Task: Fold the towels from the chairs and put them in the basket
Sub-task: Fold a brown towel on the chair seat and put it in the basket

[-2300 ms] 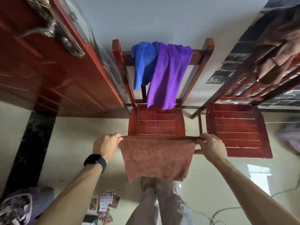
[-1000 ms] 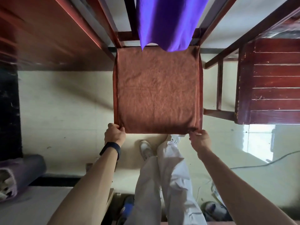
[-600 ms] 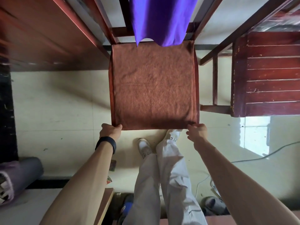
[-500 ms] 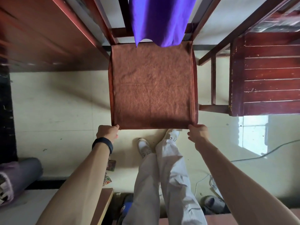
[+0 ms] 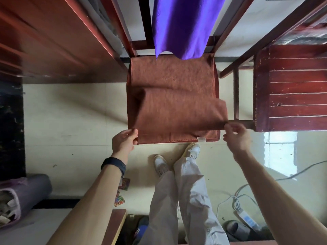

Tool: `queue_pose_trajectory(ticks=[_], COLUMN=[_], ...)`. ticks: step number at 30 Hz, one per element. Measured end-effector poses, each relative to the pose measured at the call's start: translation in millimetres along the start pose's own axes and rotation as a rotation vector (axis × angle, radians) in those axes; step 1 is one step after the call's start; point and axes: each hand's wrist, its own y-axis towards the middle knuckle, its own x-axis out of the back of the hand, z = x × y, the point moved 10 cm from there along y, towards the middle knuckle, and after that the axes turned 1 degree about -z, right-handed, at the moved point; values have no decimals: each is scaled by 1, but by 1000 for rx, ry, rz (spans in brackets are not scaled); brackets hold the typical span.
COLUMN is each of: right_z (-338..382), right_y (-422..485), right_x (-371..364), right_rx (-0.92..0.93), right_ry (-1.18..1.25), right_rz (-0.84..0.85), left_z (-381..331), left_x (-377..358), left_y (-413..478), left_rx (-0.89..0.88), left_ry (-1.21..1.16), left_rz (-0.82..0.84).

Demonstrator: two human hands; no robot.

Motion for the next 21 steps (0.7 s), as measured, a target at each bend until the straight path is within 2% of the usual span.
queue_pose_trajectory(ticks=[2, 5, 10, 13, 21], right_z=[-37, -67, -71, -66, -59], right_y=[5, 15, 19, 19, 14], right_x=[-13, -21, -28, -30, -43], right_rx=[-67, -115, -37, -64, -151], right_ry=[-119, -144, -228, -293, -344], right_rz=[28, -2, -14, 0, 30], left_z=[21, 37, 48, 39, 42], left_x=[-5, -11, -10, -10, -17], left_y=[8, 19, 34, 26, 22], left_rx=[-1, -28, -83, -89, 55], left_ry=[105, 154, 270, 354, 602], left_rz=[-58, -119, -202, -246, -260])
